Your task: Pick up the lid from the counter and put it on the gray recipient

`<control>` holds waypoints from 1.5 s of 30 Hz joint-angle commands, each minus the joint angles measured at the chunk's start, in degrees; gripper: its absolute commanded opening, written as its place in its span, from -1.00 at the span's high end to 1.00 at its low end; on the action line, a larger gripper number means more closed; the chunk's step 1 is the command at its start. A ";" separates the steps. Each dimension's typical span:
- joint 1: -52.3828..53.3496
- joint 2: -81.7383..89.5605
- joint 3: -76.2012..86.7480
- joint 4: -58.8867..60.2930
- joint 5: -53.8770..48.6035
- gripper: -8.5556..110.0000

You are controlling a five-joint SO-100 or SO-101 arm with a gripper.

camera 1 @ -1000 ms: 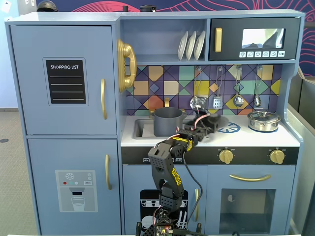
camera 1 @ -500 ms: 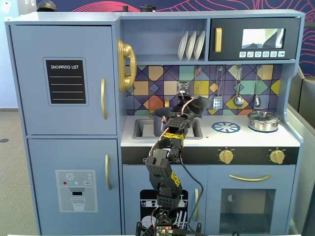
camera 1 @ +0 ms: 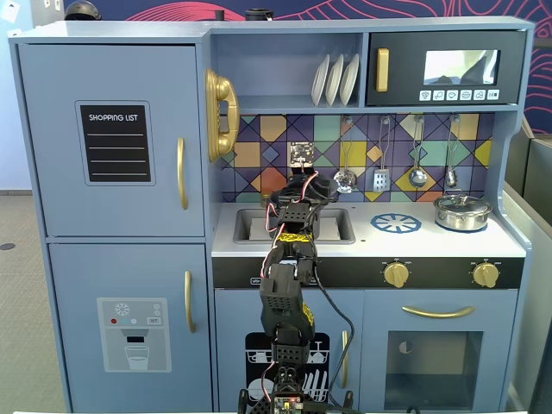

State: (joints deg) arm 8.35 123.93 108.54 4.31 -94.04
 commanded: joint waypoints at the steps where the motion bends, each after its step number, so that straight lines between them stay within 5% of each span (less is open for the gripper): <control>1: -2.64 1.58 -4.48 0.18 0.88 0.86; 41: -6.94 -5.80 -2.64 -2.55 -0.09 0.85; 45: -4.13 -4.31 -1.23 -1.05 1.05 0.43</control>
State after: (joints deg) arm 2.29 117.86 108.54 3.52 -93.34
